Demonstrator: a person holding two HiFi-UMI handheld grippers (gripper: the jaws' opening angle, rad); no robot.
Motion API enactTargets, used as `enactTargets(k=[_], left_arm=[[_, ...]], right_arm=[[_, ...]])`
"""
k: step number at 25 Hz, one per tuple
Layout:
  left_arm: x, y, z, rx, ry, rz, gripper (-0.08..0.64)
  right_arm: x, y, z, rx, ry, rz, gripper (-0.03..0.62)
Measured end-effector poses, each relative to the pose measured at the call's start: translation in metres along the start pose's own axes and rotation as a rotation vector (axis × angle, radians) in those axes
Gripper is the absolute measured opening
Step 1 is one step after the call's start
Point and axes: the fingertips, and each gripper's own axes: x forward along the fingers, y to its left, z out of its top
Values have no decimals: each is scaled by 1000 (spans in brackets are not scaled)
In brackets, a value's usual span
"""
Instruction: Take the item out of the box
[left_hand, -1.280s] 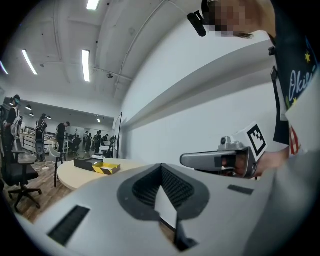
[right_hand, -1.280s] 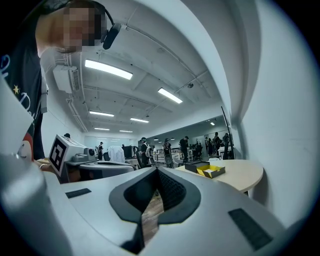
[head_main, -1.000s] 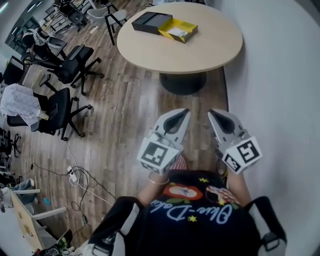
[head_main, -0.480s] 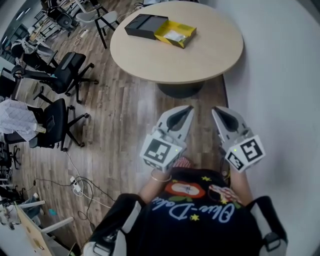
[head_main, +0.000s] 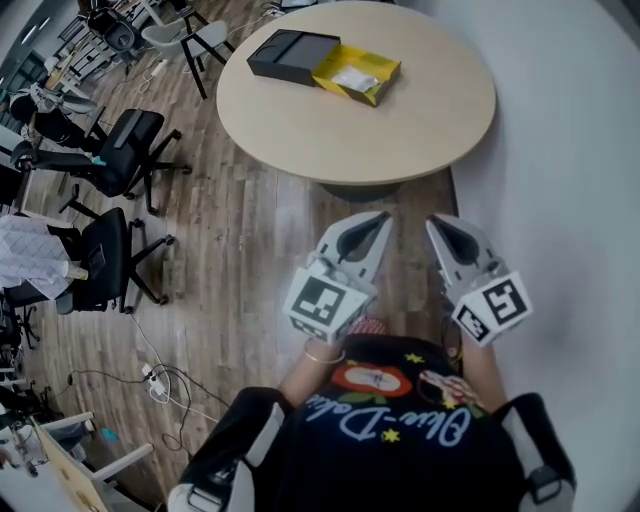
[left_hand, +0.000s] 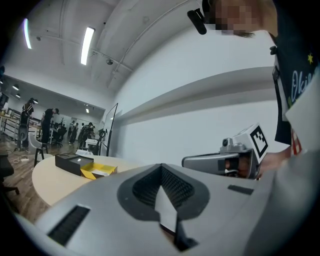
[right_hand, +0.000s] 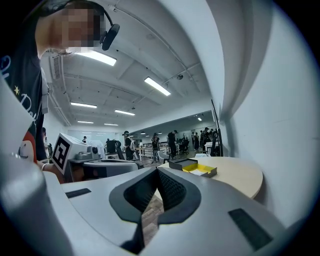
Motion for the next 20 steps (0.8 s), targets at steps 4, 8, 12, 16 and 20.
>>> enactTargets(k=[4,8,12,16,20], left_arm=[[3,21,4,5,-4,-9,-15],[9,43,2,30,3,-29,-15],[15,62,-2,21,11,-50,-15],[20,74,-6,14,15,-65,-15],[24,73,-9,-3,13,-83,-15]], right_arm=[[21,-1,3,-6,6,-10,-3],[41,-5,2,-6,16,-23,-3],[62,-9,-1,-4,21,-36,-3],[71,-10,-2,-10,31,-49,-3],[72,-13,-3,-13,40,-62,-3]])
